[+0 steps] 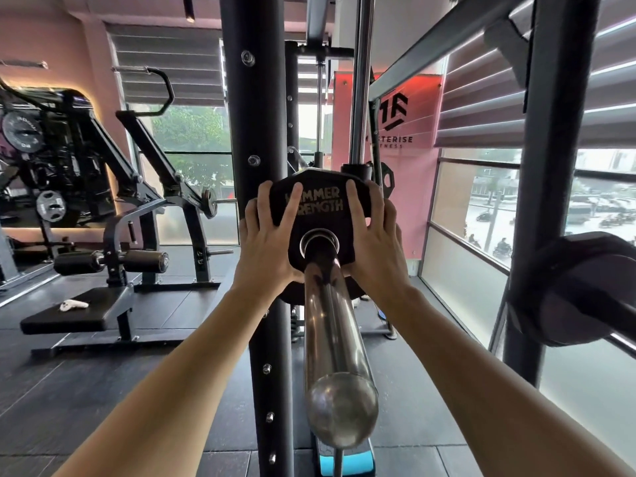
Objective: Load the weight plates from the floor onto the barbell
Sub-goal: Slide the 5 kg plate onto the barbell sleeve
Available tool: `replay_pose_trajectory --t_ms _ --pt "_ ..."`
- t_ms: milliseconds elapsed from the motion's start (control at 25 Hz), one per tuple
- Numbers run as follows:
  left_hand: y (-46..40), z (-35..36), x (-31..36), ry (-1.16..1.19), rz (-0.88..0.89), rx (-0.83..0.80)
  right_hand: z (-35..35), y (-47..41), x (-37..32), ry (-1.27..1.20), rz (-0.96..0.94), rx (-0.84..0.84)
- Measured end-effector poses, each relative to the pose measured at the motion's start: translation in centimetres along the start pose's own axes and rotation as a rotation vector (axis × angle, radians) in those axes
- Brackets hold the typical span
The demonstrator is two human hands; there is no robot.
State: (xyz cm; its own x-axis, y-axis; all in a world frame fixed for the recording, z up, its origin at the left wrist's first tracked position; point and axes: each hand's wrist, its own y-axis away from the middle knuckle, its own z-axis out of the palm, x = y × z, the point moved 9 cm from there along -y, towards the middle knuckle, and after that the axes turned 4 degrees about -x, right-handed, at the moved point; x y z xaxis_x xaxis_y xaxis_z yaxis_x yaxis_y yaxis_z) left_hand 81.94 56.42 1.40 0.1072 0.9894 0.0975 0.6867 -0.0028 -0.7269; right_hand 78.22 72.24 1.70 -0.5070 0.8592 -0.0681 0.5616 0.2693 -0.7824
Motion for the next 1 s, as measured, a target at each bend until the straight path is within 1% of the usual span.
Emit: replay_pose_trajectory --t_ms 200,360,440,520,600,680,720,800,880,1000 --pt "-0.2 0.3 -0.3 0.031 -0.009 0.059 0.5 -0.8 0.0 0.013 -0.020 -0.012" --pt "0.0 -0.1 -0.2 0.037 -0.010 0.054 0.2 -0.9 -0.1 -0.003 -0.003 -0.078" --pt "0.2 -0.6 -0.3 0.094 -0.023 0.039 -0.3 -1.0 -0.2 -0.020 -0.012 -0.130" --pt "0.3 -2.2 -0.3 0.187 -0.023 0.063 -1.5 -0.9 -0.3 -0.059 -0.024 -0.133" --pt "0.2 -4.8 0.5 0.227 -0.006 0.146 -3.5 -0.5 -0.2 -0.122 -0.015 -0.077" --pt "0.2 -7.8 3.0 0.225 0.063 0.207 -6.3 0.2 0.0 -0.190 -0.016 0.016" --pt "0.2 -9.1 4.9 0.223 0.101 0.192 -8.0 0.7 0.3 -0.212 -0.026 0.075" --pt "0.2 -11.0 8.5 0.183 0.146 0.095 -11.4 1.7 1.5 -0.231 -0.039 0.171" --pt "0.4 -12.8 12.0 0.088 0.190 0.028 -14.7 2.9 3.8 -0.233 -0.028 0.224" --pt "0.7 -15.3 18.0 -0.041 0.251 0.020 -19.8 5.7 8.8 -0.209 0.013 0.266"
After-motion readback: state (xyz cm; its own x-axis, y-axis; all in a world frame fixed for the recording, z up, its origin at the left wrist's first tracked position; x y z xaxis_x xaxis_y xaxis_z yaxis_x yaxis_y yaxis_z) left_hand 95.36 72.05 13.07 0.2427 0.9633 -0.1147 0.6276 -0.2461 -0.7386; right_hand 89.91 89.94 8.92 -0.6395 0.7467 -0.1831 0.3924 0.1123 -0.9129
